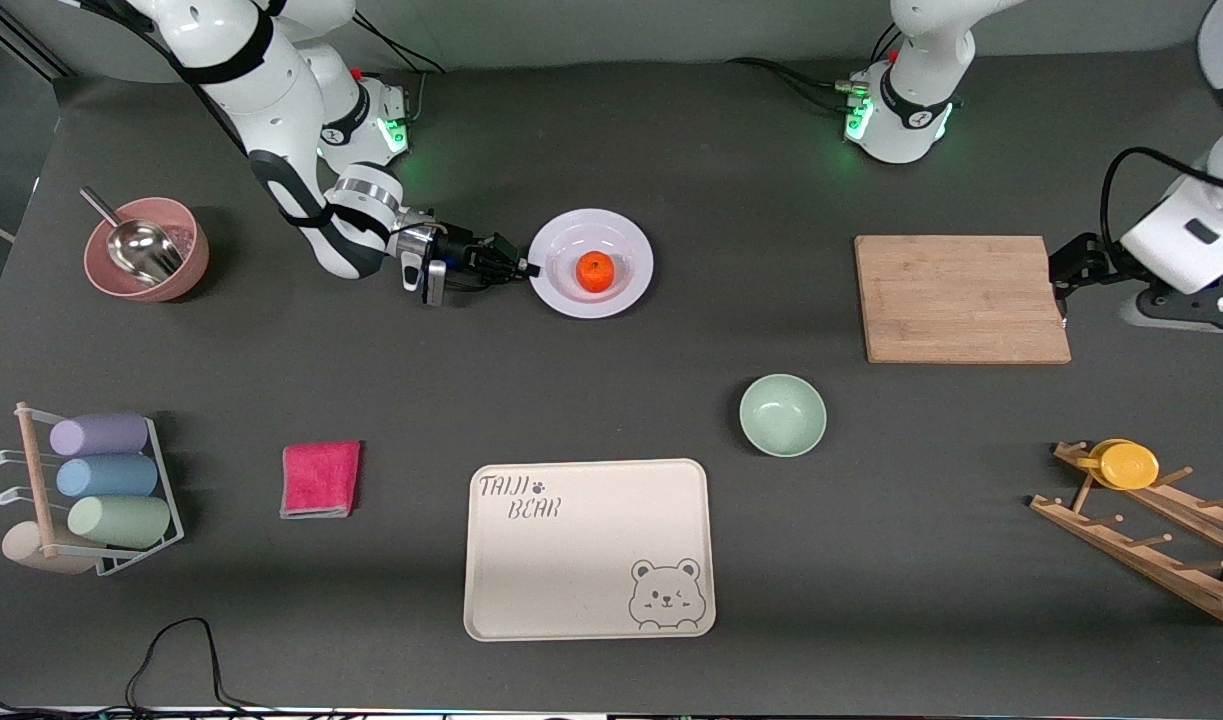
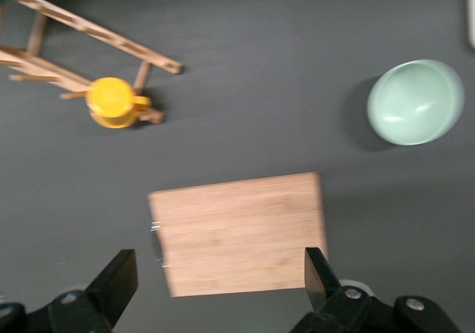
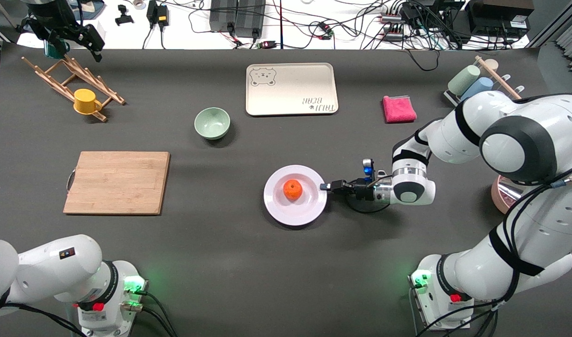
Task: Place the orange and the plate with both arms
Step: 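Grasp the white plate rim with the right gripper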
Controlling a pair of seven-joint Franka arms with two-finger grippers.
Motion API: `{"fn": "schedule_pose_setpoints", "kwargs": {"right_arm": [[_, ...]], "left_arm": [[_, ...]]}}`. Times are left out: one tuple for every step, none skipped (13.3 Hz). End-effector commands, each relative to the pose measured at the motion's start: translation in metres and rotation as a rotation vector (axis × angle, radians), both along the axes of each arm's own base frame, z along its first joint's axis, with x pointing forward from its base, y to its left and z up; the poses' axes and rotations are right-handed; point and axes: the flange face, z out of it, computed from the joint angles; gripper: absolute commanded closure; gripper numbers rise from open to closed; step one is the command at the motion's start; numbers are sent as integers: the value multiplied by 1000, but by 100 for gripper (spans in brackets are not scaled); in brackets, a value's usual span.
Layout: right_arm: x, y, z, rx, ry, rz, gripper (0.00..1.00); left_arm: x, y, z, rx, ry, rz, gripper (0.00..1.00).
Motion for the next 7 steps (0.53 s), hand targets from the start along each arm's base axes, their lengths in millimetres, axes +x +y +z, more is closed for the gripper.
{"fn": "schedule_pose_setpoints", "kwargs": {"right_arm": [[3, 5, -2, 2, -29, -16, 100], [6, 6, 2, 15, -34, -22, 100], [11, 8, 10, 56, -31, -37, 100], [16, 10, 22, 84, -23, -46, 100], [22, 11, 39, 105, -11, -51, 100], [30, 12, 58, 132, -2, -62, 100], [36, 12, 75, 154, 9, -71, 100]], "left_arm": [[-6, 21, 4, -105, 0, 36, 0], [-5, 27, -6, -104, -1, 49, 0], [-7, 40, -10, -105, 6, 72, 0], [-9, 46, -10, -104, 14, 86, 0], [-12, 55, -12, -105, 30, 104, 0], [-15, 64, -13, -106, 47, 121, 0], [-17, 66, -14, -109, 67, 125, 0]]}}
